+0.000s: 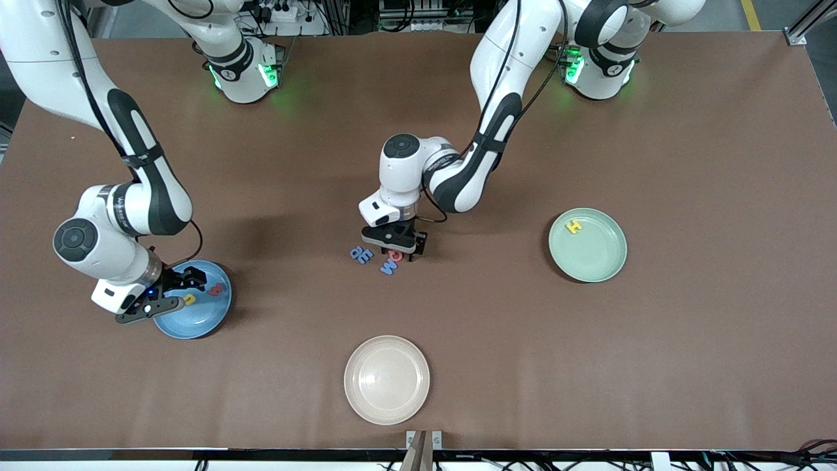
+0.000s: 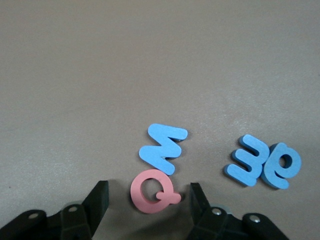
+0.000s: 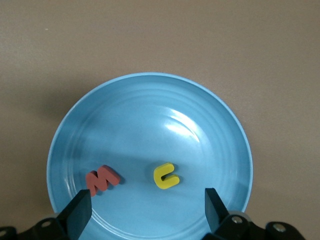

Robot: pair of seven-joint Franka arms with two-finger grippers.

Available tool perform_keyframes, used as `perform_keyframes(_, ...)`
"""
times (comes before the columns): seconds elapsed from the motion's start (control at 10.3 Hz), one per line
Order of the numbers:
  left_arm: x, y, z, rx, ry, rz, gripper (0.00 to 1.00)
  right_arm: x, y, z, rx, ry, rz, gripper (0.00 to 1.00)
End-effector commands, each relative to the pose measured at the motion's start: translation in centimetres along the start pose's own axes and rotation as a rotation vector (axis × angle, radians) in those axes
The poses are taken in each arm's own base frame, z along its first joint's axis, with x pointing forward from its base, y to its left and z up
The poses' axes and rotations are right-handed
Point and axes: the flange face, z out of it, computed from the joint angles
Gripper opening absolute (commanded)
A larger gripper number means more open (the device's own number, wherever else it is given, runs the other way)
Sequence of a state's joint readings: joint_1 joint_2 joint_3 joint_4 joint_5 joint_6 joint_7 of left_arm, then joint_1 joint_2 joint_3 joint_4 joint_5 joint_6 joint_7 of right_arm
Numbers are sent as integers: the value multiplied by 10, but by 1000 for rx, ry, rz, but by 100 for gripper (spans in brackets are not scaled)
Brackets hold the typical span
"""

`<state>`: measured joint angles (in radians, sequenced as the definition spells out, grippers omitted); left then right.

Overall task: Sort upper and lower case letters into plates
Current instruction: 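Lower the left gripper and grasp the pink Q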

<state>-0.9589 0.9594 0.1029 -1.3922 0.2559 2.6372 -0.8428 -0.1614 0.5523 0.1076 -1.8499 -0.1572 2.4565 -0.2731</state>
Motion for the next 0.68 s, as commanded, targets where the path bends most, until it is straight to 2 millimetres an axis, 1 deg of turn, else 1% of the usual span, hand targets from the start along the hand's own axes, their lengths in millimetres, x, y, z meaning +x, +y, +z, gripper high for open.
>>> perform_keyframes(0.0,-2,1,6,21,4,-27,63,4,0,0,-6,2,-15,100)
perform_keyframes(0.19,-3,0,7,32,-12,-46,53,4,1,0,-6,1,-14,100)
perform_keyframes(0.58,-4,1,6,33,-14,-63,48,5,-1,0,-6,2,-17,100)
